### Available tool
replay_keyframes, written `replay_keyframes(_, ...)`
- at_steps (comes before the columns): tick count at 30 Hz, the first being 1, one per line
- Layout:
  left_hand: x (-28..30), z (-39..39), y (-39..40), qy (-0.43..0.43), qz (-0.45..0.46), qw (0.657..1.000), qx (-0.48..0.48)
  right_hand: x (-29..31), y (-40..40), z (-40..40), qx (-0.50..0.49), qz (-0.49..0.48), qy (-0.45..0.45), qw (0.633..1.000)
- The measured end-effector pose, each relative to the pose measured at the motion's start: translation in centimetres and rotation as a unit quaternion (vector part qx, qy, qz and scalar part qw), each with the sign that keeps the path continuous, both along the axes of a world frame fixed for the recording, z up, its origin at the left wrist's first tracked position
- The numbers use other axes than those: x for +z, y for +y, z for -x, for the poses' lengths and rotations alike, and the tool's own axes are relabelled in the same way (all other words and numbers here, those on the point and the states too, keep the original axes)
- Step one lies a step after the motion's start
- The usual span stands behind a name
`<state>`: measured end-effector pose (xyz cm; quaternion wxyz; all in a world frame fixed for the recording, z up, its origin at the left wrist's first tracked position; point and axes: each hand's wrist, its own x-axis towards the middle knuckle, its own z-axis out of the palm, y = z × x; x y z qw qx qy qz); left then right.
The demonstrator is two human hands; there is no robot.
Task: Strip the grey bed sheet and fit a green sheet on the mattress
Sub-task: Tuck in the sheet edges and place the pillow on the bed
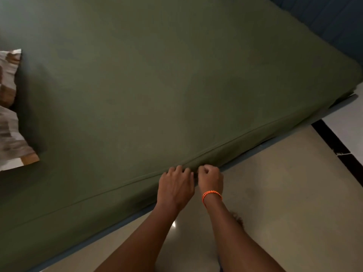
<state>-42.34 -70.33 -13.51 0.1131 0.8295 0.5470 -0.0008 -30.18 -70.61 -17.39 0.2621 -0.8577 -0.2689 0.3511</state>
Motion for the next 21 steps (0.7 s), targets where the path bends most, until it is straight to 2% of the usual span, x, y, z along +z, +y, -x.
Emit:
replay_keyframes(3, -0.2, -5.7, 2.6, -0.023, -0.018, 1.000, -0.007, 0.7, 2.2, -5.2, -0.106, -0.105, -0.018, 0.989)
replay_keyframes(5, -0.4, -9.4, 4.5, -0.015, -0.037, 0.999, -0.009, 0.9, 3.9, -8.6, -0.157, -0.136, -0.015, 0.978)
replay_keyframes(10, -0.7, -18.2, 8.4, 0.007, -0.046, 0.999, -0.018, -0.6, 7.8, -18.7, -0.278, -0.110, -0.007, 0.954)
replay_keyframes(12, -1.1, -20.1, 8.8, 0.026, -0.052, 0.997, -0.052, -1.5, 8.6, -21.7, -0.252, -0.082, -0.012, 0.964)
replay_keyframes(15, -1.4, -21.6, 9.1, 0.037, -0.042, 0.994, -0.097, -1.2, 8.4, -23.8, -0.155, -0.086, -0.073, 0.982)
replay_keyframes(18, -0.7, -22.6, 8.4, 0.044, -0.006, 0.994, -0.104, 0.6, 6.9, -24.5, -0.154, -0.085, -0.117, 0.977)
replay_keyframes(20, -0.8, -22.1, 7.8, 0.038, 0.017, 0.993, -0.109, -0.1, 5.9, -23.8, -0.156, -0.082, -0.106, 0.979)
replay_keyframes(21, -0.8, -22.3, 7.5, 0.042, 0.025, 0.993, -0.112, -0.4, 5.6, -24.2, -0.151, -0.081, -0.062, 0.983)
